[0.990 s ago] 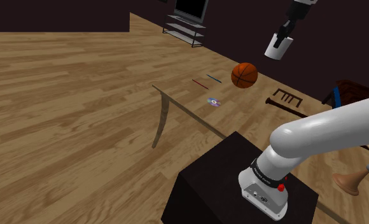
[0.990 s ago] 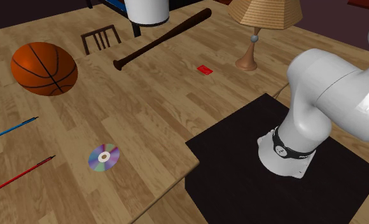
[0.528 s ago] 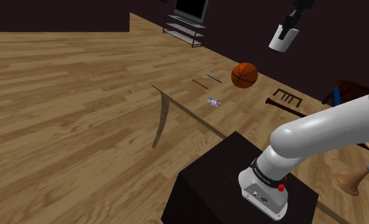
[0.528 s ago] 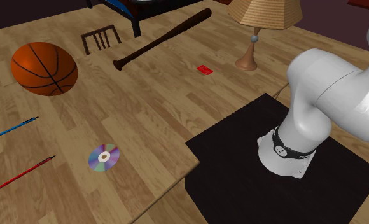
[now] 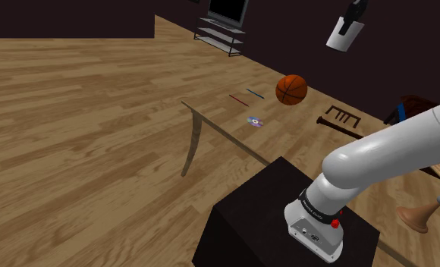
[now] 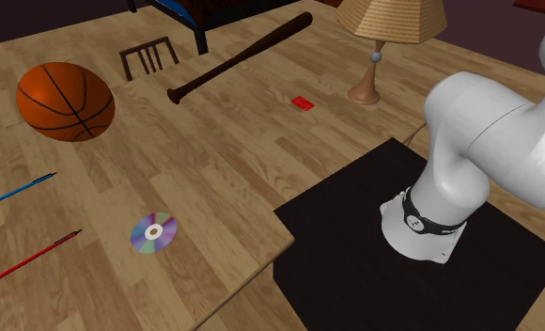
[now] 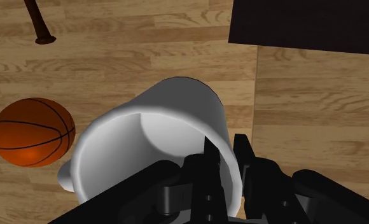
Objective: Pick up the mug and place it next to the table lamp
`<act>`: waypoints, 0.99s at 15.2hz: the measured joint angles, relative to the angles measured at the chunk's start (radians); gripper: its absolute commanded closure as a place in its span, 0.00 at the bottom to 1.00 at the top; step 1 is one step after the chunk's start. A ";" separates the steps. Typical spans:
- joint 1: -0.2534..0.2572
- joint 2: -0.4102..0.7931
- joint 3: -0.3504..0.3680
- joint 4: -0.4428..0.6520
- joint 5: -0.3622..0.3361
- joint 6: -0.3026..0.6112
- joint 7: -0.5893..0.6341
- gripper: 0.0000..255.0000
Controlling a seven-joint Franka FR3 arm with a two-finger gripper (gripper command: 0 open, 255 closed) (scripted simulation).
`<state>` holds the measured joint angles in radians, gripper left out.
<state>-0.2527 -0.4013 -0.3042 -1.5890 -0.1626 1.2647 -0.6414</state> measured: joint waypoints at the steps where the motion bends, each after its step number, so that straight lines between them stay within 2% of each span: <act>1: 0.000 0.007 -0.001 0.021 0.001 -0.014 -0.003 1.00; 13: 0.005 0.162 -0.029 0.358 0.033 -0.199 -0.050 1.00; 15: -0.003 0.140 -0.043 0.348 0.022 -0.207 -0.076 1.00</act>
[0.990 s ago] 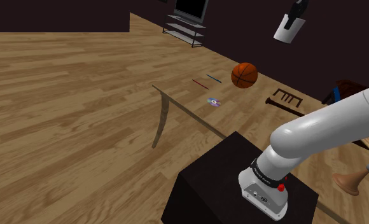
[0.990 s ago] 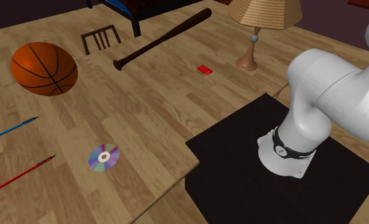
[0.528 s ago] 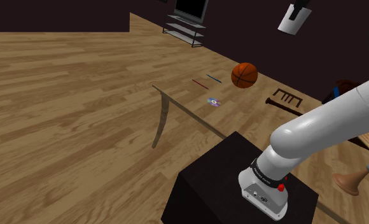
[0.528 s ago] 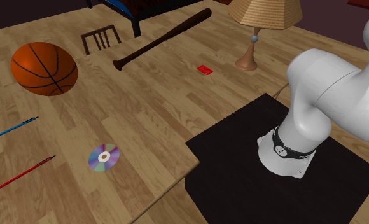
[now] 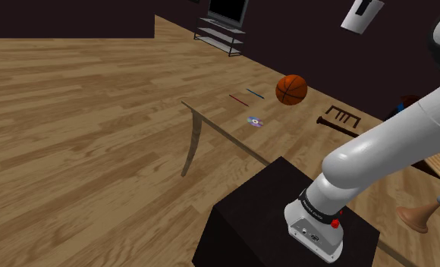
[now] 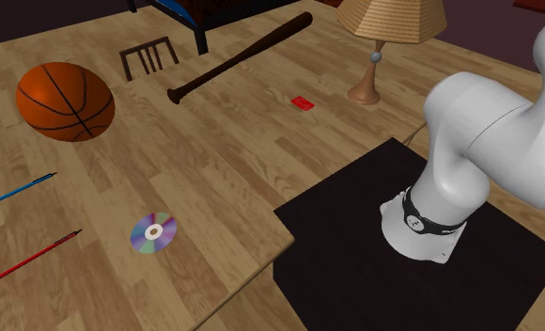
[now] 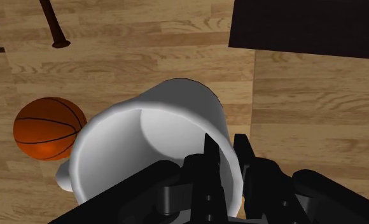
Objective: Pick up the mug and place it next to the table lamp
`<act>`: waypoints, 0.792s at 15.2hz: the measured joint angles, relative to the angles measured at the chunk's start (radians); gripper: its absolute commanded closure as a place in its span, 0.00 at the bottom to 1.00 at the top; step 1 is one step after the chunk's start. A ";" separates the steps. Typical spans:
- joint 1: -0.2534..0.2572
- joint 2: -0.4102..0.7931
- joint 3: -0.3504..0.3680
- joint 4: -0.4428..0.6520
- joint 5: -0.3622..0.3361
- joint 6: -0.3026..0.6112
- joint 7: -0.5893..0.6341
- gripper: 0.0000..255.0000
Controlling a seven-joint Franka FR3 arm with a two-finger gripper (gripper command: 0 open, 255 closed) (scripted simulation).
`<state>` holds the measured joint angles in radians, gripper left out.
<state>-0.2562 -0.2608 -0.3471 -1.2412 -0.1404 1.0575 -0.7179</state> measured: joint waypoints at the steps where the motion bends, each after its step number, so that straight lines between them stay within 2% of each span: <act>1: -0.005 -0.014 -0.009 -0.007 -0.007 -0.003 -0.017 1.00; 7: -0.038 -0.132 -0.061 -0.102 -0.070 -0.006 -0.123 1.00; 12: -0.061 -0.177 -0.135 -0.094 -0.121 -0.035 -0.243 1.00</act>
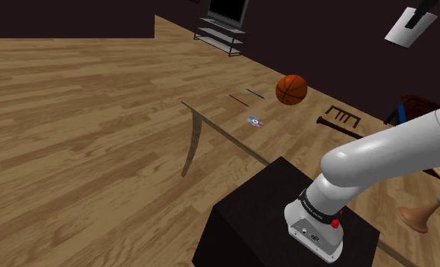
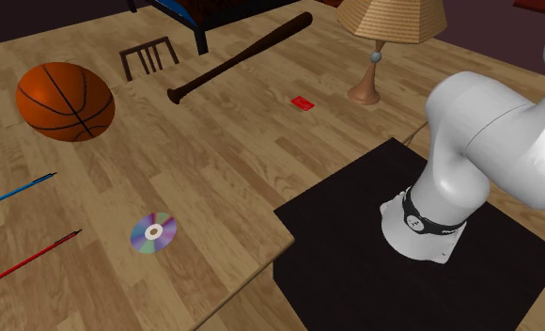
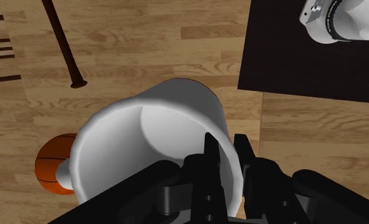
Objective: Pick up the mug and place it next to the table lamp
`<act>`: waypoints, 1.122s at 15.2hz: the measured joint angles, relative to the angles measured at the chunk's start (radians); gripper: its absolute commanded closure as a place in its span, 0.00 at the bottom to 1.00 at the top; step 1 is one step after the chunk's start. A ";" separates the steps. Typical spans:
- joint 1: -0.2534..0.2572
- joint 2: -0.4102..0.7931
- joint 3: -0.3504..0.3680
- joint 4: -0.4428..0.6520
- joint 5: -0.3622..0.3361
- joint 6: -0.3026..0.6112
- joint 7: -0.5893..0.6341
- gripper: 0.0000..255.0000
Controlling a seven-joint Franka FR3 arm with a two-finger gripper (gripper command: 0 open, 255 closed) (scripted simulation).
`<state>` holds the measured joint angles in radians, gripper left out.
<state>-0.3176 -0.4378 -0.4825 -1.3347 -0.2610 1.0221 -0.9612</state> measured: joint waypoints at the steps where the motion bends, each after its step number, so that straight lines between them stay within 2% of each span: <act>1: -0.003 -0.002 -0.016 0.014 -0.009 -0.011 -0.026 1.00; 4: -0.016 -0.040 -0.057 -0.005 -0.045 -0.012 -0.093 1.00; 10: -0.022 -0.057 -0.176 0.042 -0.108 -0.031 -0.254 1.00; 17: 0.027 -0.004 -0.409 0.194 -0.153 -0.057 -0.489 1.00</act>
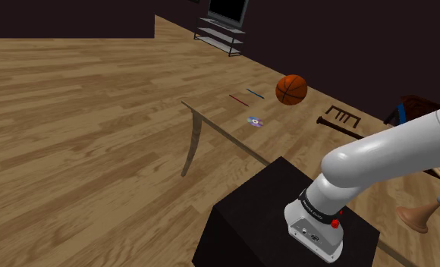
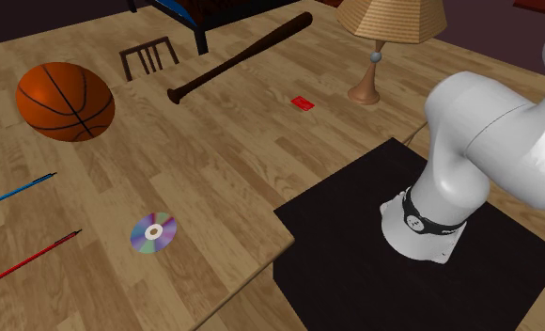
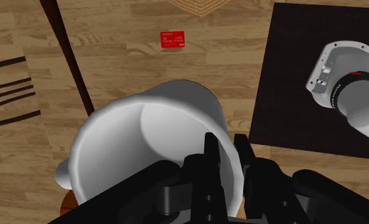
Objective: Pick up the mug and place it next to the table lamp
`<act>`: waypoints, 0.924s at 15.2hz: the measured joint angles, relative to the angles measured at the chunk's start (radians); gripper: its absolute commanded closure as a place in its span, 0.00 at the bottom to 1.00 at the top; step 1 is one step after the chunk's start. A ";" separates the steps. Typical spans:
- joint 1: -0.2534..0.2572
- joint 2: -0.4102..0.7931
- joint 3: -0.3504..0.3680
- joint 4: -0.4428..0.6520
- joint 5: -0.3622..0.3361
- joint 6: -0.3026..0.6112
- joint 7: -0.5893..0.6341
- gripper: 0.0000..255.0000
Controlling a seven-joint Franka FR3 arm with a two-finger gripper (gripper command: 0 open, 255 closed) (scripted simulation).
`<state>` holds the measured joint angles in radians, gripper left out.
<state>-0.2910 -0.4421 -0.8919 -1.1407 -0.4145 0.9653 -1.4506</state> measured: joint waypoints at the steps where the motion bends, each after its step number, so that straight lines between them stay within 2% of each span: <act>1: 0.020 0.015 -0.051 0.030 0.000 -0.002 -0.037 1.00; 3: 0.076 0.044 -0.181 0.099 -0.003 -0.008 -0.124 1.00; 4: 0.069 0.033 -0.180 0.086 -0.012 0.000 -0.133 1.00; 10: -0.028 -0.062 -0.062 -0.093 -0.049 0.081 -0.082 1.00; 14: -0.071 -0.119 -0.013 -0.203 -0.068 0.133 -0.050 1.00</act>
<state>-0.3625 -0.5606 -0.9054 -1.3440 -0.4823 1.0978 -1.5002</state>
